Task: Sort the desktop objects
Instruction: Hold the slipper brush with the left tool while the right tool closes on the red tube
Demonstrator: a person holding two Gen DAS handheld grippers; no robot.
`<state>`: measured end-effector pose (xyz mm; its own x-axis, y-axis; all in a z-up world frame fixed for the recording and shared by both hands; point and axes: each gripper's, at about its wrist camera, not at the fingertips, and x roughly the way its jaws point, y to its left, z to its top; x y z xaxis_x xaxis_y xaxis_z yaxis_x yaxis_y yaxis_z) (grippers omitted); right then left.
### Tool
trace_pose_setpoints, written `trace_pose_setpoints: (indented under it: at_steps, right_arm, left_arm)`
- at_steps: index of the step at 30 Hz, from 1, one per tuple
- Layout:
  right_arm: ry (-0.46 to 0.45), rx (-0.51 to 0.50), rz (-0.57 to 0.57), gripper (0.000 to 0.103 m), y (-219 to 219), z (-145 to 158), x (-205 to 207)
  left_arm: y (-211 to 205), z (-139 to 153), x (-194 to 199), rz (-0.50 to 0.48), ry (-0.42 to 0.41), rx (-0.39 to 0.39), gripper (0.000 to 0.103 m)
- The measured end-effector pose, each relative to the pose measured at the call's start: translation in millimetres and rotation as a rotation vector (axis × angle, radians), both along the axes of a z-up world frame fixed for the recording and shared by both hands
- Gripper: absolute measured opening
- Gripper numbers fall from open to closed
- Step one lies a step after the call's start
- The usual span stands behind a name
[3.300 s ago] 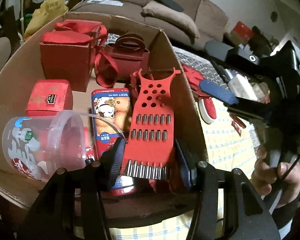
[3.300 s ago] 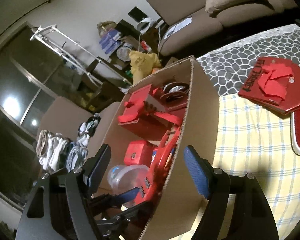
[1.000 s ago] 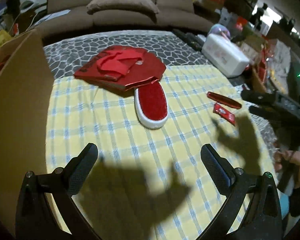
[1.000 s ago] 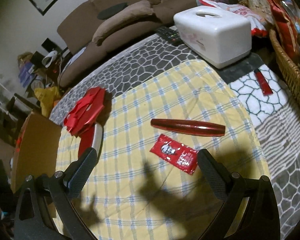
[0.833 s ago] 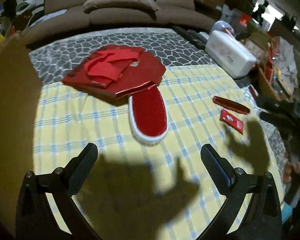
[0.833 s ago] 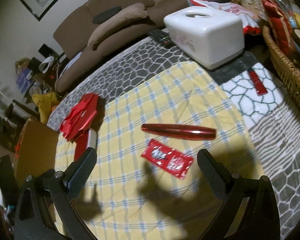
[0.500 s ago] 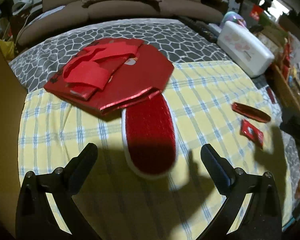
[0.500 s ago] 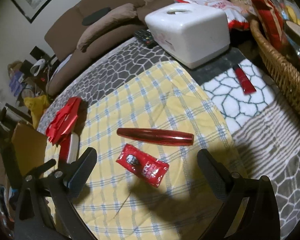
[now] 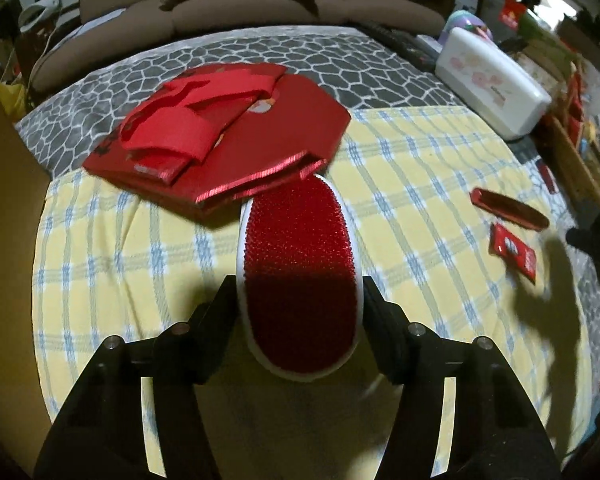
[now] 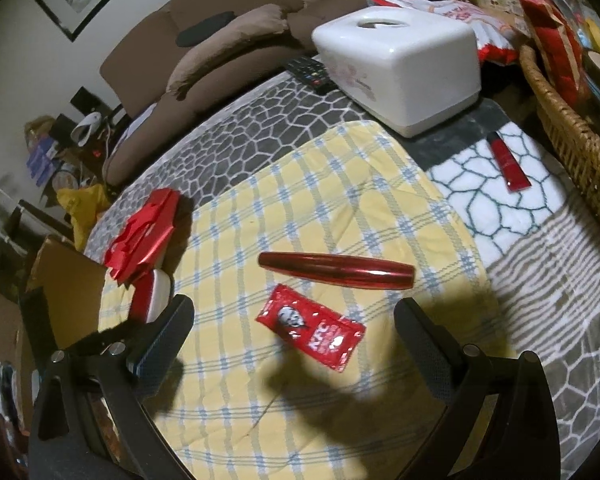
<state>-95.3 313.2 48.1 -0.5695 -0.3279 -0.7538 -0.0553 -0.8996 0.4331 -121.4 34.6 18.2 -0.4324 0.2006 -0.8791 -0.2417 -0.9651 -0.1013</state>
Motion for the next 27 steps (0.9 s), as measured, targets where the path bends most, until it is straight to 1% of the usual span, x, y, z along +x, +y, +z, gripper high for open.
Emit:
trace_pose_setpoints:
  at_steps: [4,8,14,18,27]
  right_arm:
    - [0.007,-0.003,0.007,0.101,-3.1,2.3,-0.6]
    - [-0.007,-0.005,-0.005,0.101,-0.5,-5.1,-3.4]
    - [-0.023,0.016,-0.045,0.101,1.9,-19.4,-9.0]
    - [-0.034,0.098,-0.048,0.102,-9.1,-29.3,-20.8]
    - [-0.005,0.254,-0.018,0.102,-22.0,-34.0,-38.4]
  left_arm:
    - [-8.5,1.8,20.9,-0.013,-0.014,0.018,0.056]
    - [-15.7,2.8,41.0,-0.025,-0.026,0.026,0.056]
    - [-18.9,5.9,53.2,-0.035,-0.048,0.040,0.056]
    - [-21.0,3.9,55.6,-0.038,-0.051,0.047,0.056]
    - [-22.2,1.6,50.3,-0.042,-0.052,0.069,0.056]
